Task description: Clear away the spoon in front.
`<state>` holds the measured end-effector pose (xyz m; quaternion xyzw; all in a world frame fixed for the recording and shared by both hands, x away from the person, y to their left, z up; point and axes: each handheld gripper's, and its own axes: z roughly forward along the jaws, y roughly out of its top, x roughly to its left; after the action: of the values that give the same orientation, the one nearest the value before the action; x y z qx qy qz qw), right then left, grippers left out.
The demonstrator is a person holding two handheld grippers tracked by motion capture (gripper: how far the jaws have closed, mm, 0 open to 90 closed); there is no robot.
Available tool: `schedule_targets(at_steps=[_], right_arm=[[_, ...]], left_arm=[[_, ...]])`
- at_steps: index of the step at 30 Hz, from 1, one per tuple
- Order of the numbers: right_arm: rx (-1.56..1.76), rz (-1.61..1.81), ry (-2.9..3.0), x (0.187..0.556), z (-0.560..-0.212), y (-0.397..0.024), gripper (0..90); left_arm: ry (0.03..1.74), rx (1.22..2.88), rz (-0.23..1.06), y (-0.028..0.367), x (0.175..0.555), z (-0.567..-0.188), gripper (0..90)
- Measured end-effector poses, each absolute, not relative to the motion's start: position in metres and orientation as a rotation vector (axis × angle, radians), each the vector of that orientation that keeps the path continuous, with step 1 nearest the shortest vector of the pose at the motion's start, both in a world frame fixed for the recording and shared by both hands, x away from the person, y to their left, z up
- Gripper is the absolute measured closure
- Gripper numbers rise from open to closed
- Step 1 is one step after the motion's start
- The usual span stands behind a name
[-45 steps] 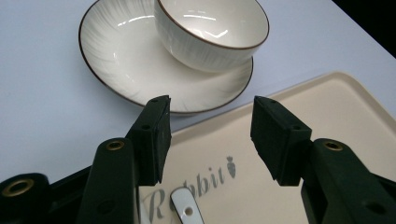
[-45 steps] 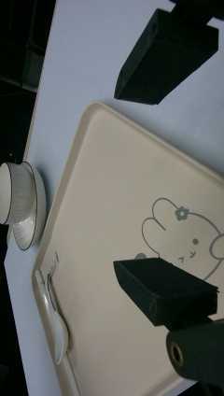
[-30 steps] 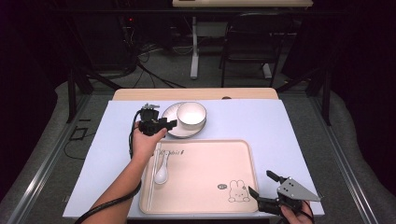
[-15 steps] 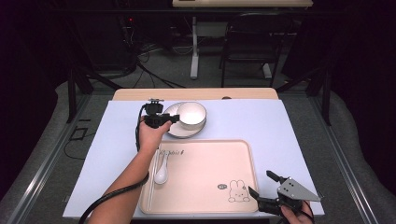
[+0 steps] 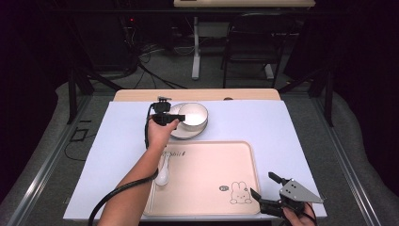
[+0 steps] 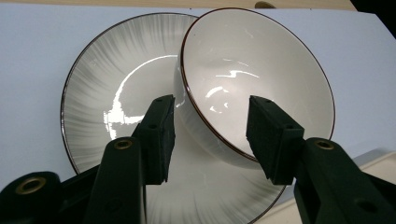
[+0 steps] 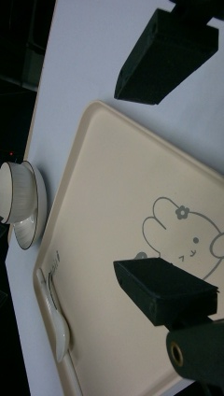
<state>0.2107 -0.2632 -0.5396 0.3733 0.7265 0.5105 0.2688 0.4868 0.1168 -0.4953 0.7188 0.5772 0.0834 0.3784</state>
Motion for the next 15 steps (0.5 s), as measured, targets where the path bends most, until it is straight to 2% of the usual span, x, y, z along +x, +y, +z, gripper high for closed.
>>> schedule_targets(at_steps=[15], right_arm=[[1.008,1.382,1.959,0.21,-0.539,-0.263,14.3]], left_arm=[[1.548,1.844,0.183,0.105,0.499,-0.51,52.9]])
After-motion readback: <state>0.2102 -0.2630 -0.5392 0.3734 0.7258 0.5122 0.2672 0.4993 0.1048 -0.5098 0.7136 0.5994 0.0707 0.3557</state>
